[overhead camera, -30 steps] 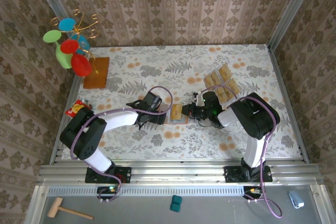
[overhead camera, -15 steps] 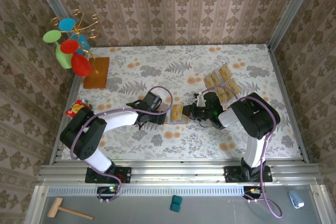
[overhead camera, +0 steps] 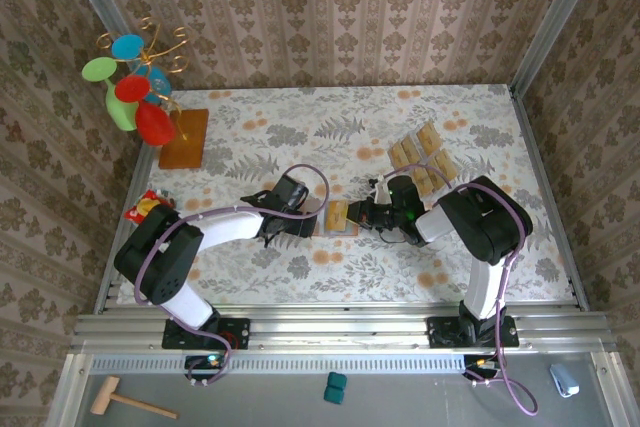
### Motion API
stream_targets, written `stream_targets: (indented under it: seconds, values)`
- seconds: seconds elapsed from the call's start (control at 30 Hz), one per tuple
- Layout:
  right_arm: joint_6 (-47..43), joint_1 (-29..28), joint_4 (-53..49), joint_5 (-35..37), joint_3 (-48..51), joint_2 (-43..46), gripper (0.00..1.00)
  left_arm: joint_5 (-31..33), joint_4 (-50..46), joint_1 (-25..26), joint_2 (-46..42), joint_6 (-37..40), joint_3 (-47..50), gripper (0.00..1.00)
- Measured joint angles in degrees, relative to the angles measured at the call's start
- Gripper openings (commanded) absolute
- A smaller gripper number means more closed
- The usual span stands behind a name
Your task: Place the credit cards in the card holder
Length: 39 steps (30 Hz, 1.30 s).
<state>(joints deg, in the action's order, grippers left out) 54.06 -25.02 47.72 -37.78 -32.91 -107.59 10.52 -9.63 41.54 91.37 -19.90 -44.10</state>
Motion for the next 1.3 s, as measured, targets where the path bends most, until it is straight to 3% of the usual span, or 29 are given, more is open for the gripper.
stream_targets:
  seconds: [1.3]
  values:
    - [0.4, -2.1, 0.3, -0.4, -2.7, -2.6, 0.00, 0.0, 0.1, 0.0, 0.0, 0.0, 0.0, 1.00]
